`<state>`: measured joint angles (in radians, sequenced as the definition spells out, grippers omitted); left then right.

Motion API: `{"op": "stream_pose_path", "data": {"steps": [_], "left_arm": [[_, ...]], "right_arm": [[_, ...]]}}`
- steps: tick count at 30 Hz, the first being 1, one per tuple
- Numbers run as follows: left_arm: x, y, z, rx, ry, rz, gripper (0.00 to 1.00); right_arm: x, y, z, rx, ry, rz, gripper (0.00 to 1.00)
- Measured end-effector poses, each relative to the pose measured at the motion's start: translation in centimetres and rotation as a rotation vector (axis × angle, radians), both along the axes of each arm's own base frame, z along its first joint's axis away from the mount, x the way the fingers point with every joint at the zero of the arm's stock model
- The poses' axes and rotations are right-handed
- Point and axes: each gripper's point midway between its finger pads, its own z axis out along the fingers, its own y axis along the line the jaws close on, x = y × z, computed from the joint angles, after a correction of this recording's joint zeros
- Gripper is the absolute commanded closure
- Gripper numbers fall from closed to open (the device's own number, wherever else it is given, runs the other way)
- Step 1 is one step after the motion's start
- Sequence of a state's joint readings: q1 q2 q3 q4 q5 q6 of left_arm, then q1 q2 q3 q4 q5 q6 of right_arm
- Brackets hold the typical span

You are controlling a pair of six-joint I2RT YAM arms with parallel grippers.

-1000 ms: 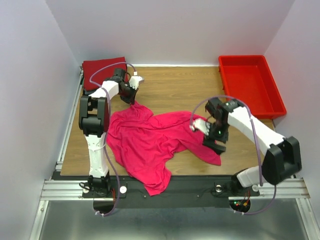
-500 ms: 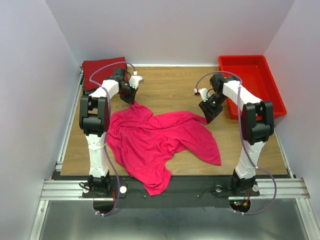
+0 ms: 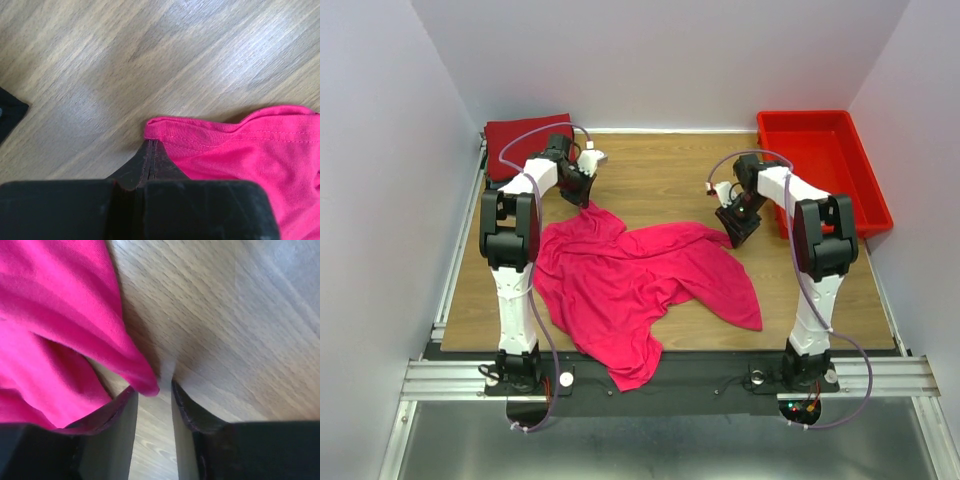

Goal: Fold and stack the t-shirts
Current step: Flatten the tshirt out

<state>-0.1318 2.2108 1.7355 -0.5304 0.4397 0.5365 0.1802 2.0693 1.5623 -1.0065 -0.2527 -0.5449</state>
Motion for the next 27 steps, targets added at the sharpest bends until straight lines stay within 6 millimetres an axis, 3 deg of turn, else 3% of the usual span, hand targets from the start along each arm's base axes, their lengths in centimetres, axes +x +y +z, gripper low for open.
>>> {"op": "stream_pose_path", "data": {"steps": [3, 12, 17, 22, 27], "left_arm": [[0.0, -0.1, 0.0, -0.004, 0.001, 0.001, 1.0], [-0.2, -0.7, 0.3, -0.049, 0.011, -0.006, 1.0], [0.1, -0.6, 1.2, -0.093, 0.01, 0.007, 1.0], [1.8, 1.7, 5.1, -0.135, -0.061, 0.073, 1.0], [3.1, 5.3, 12.4, -0.168, -0.215, 0.139, 1.0]], "right_arm": [[0.0, -0.2, -0.4, -0.01, 0.0, -0.002, 0.99], [0.3, -0.5, -0.3, -0.029, -0.017, -0.005, 1.0], [1.0, -1.1, 1.1, -0.059, -0.068, -0.009, 1.0], [3.0, -1.5, 3.7, -0.088, -0.163, -0.017, 1.0], [5.4, -1.9, 6.9, -0.109, -0.274, -0.029, 0.99]]}}
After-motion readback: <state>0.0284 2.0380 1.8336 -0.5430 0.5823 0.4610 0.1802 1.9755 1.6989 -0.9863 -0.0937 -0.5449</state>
